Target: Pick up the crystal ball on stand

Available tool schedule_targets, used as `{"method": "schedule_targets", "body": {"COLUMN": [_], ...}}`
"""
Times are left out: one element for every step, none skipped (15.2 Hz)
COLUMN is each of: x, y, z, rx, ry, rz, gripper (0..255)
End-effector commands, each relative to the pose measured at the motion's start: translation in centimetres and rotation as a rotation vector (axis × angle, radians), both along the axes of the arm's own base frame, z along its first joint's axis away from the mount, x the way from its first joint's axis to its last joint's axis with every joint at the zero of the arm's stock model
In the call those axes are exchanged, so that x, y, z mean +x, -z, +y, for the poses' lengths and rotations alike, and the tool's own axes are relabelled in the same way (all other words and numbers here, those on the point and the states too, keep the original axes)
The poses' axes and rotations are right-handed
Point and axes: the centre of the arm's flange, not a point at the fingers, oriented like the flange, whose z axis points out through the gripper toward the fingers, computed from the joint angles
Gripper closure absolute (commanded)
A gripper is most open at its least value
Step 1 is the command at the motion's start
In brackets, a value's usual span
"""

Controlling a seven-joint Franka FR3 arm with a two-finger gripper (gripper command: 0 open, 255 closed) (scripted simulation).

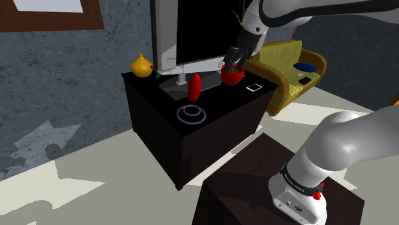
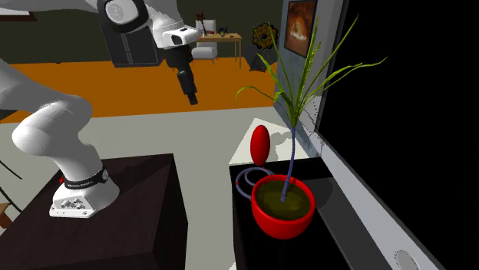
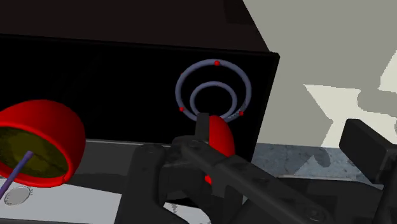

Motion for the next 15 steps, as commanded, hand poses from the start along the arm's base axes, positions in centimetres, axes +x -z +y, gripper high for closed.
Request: {"method": "schedule_targets", "body": {"x": [2.1,3.0,3.8,4.8,5.7,6.6,7.5,8.5,9.5,10.4,11.4,12.4,13.4,14.5,15.5], "y": [1.5,2.2,2.9,3.6,4.3,4.9,5.6,6.2,6.8,7.4,8.0,8.6,9.1,9.6,10.1], "z": [0.4,0.6,0.8,0.9,1.1,1.2,1.3,1.4,1.5,1.6,1.7,1.8,1.9,2.0,2.0], "rx": [-0.02,-0.03,-0.041,-0.051,-0.061,-0.071,-0.081,-0.091,-0.102,-0.112,-0.122,-0.132,-0.142,-0.152,-0.163], "ry": [0.003,0.005,0.007,0.009,0.011,0.013,0.015,0.016,0.018,0.02,0.022,0.024,0.026,0.028,0.03], "rz": [-0.041,-0.06,-0.078,-0.096,-0.114,-0.133,-0.151,-0.169,-0.187,-0.206,-0.224,-0.242,-0.26,-0.279,-0.297], "gripper": [0,0,0,0,0,0,0,0,0,0,0,0,0,0,0]}}
